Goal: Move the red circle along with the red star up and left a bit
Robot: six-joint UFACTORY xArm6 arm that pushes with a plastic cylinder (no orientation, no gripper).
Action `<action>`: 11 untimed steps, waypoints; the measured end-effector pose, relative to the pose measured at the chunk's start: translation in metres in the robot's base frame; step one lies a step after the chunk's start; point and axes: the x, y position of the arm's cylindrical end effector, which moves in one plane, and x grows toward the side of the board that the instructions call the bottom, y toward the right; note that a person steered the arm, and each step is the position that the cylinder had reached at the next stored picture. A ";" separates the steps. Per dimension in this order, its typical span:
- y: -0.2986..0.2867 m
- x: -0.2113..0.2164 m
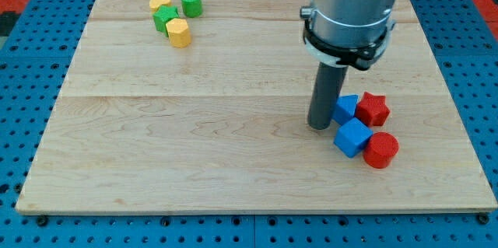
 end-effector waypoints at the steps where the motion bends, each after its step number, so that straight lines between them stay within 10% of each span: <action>1: -0.030 0.000; 11: -0.124 0.003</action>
